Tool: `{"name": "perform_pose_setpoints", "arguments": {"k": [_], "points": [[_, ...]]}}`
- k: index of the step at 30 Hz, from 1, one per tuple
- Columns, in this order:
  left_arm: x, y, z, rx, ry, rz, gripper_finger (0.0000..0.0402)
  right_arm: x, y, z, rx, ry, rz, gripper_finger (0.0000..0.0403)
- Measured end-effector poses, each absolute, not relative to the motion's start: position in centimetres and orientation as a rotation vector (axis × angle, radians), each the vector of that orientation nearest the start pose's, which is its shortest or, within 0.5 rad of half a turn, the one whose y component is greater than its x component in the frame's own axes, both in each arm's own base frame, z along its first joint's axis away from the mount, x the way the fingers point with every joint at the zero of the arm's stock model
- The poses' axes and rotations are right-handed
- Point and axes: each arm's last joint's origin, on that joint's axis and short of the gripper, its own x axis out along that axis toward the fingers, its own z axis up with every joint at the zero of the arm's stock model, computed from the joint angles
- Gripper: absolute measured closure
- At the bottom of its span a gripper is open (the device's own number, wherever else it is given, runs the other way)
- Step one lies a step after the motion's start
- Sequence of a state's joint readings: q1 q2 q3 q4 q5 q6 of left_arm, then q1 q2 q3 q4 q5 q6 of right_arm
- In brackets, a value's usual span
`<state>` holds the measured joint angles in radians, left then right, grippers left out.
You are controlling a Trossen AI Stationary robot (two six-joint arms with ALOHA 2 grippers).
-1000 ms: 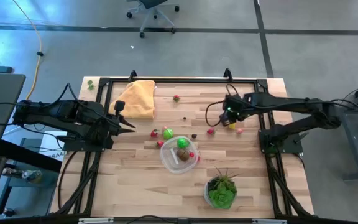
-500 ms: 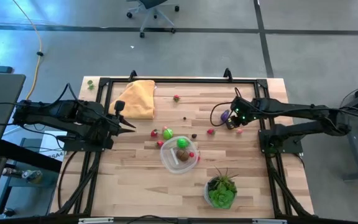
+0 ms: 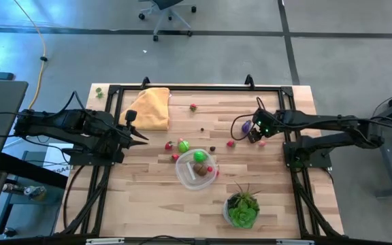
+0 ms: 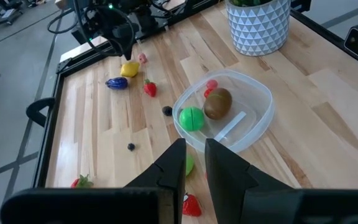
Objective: Pick and placing Produce into tupperware
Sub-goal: Put the yellow lemon into the transparent bin
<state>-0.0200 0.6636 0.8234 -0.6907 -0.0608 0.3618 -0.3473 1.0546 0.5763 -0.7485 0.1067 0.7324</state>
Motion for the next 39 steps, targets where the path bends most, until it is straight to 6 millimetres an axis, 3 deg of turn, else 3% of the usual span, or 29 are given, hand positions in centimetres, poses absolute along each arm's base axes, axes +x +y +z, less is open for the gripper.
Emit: {"name": "perform_pose_setpoints", "arguments": {"k": [17,39], "points": [[12.8,-0.1,31.5,0.374,0.532,-0.056,0.0350,16.0,-6.2,16.7,0.737,0.964,-0.812,0.0139],[12.8,-0.1,31.5,0.375,0.532,-0.057,0.0350,17.9,-6.7,13.4,0.761,1.099,-0.801,0.0139]]}}
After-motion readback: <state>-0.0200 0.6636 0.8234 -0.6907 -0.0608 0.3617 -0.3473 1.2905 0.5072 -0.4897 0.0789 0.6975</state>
